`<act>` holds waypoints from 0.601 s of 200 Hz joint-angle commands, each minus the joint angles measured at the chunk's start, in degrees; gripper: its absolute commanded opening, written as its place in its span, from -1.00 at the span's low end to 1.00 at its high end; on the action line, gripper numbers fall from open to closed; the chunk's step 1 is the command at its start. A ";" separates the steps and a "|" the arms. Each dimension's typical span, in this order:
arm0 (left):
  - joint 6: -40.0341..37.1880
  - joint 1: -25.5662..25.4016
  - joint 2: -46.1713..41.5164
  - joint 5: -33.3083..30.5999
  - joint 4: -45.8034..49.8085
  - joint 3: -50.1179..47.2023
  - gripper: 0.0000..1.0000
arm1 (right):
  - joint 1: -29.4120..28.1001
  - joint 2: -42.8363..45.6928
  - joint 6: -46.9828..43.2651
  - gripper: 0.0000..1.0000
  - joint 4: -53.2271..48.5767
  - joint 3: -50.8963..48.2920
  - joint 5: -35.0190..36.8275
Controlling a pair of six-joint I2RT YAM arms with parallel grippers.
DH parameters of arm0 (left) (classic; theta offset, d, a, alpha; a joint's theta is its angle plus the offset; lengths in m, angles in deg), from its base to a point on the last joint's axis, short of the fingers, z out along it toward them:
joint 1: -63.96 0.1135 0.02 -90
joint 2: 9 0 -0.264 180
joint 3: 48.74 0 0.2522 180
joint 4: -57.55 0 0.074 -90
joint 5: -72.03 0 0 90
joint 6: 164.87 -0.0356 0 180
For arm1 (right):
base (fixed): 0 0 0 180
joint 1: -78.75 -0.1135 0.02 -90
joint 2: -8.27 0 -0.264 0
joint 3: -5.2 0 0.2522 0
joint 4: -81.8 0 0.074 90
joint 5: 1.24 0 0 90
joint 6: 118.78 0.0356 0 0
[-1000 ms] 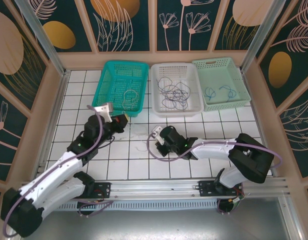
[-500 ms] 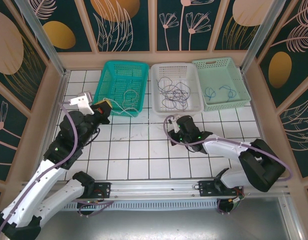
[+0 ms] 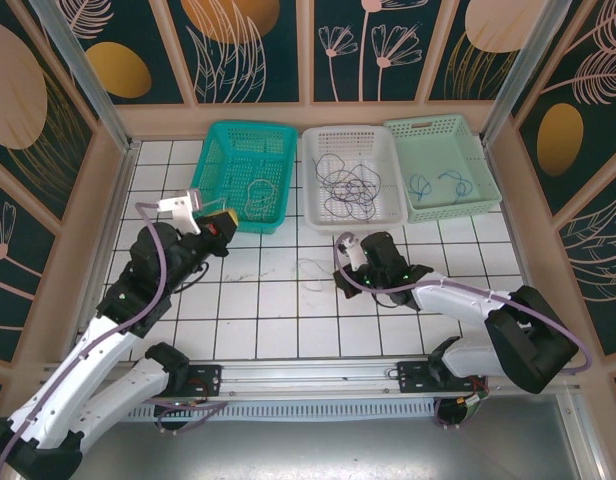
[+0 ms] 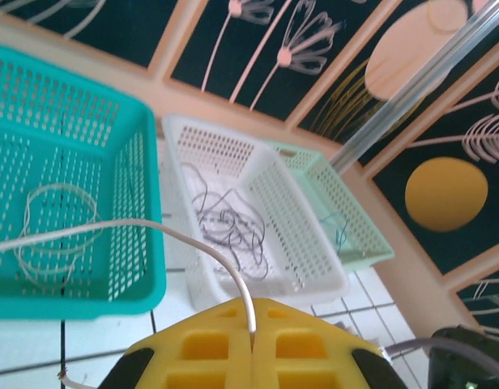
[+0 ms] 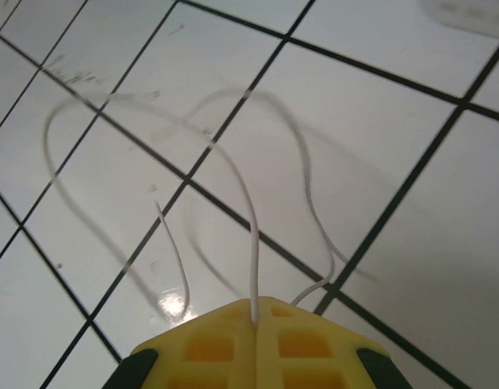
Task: Untangle the cables
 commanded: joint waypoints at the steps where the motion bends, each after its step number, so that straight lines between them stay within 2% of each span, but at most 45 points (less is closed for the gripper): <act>1: 0.31 0.26 -2.32 -0.22 -0.72 1.41 -1.00 | -0.51 0.61 -0.53 -0.91 -1.60 0.74 -3.53; 38: -2.64 0.32 -2.20 -2.35 1.93 8.06 -1.00 | -0.51 -0.22 -0.57 -0.87 -2.30 1.75 -2.84; 49: -2.81 0.28 -1.42 -1.61 2.02 9.68 -1.00 | -0.55 -0.33 -0.84 -0.65 -3.32 2.59 -2.40; 73: -2.66 0.35 -0.37 -0.95 1.78 11.14 -1.00 | -0.48 0.38 -1.34 0.05 -4.63 4.11 -1.00; 120: -2.65 0.33 2.01 -0.68 -1.72 10.69 -1.00 | 0.09 2.65 -0.57 0.22 -5.15 5.30 0.78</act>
